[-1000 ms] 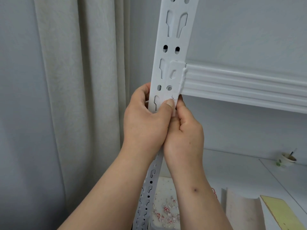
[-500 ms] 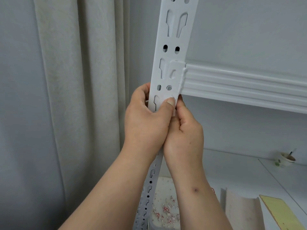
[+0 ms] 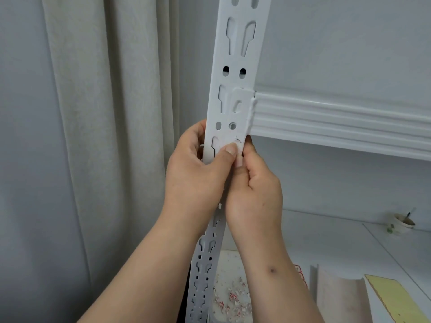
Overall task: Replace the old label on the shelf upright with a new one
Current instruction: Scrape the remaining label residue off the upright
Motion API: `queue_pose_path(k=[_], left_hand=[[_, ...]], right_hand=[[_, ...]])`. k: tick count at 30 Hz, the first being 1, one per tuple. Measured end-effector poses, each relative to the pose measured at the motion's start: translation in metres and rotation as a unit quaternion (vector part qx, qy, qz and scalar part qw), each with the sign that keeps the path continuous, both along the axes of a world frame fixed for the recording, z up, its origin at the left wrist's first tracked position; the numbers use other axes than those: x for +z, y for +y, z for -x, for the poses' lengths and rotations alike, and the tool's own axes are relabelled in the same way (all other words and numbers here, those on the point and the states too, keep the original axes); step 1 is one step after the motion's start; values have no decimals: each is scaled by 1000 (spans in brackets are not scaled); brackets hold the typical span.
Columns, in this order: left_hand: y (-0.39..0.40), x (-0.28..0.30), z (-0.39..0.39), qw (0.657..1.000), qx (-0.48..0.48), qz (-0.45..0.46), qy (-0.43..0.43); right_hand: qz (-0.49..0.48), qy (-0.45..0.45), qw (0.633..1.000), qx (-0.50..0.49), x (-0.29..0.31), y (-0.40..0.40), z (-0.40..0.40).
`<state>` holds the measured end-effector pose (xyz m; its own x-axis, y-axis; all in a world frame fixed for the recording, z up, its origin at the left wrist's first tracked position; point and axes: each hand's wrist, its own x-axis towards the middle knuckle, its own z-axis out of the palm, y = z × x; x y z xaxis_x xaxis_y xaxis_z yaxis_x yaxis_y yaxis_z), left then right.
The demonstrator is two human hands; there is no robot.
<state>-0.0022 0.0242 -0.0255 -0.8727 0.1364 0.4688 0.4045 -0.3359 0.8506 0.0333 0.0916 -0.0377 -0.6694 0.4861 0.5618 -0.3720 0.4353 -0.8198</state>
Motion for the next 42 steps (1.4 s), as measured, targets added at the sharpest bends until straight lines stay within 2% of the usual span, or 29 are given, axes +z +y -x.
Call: queue_pose_path(k=[10, 17, 35, 42], left_hand=[[7, 2, -1, 1000, 23, -2, -3], [1, 0, -1, 1000, -19, -10, -6], [5, 6, -3, 1000, 14, -13, -17], [-3, 2, 0, 999, -39, -15, -9]], right_hand=[[3, 2, 1000, 0, 1, 0, 0], [1, 4, 1000, 9, -2, 0, 2], [6, 11, 1000, 2, -6, 0, 5], [-21, 6, 1000, -19, -6, 0, 3]])
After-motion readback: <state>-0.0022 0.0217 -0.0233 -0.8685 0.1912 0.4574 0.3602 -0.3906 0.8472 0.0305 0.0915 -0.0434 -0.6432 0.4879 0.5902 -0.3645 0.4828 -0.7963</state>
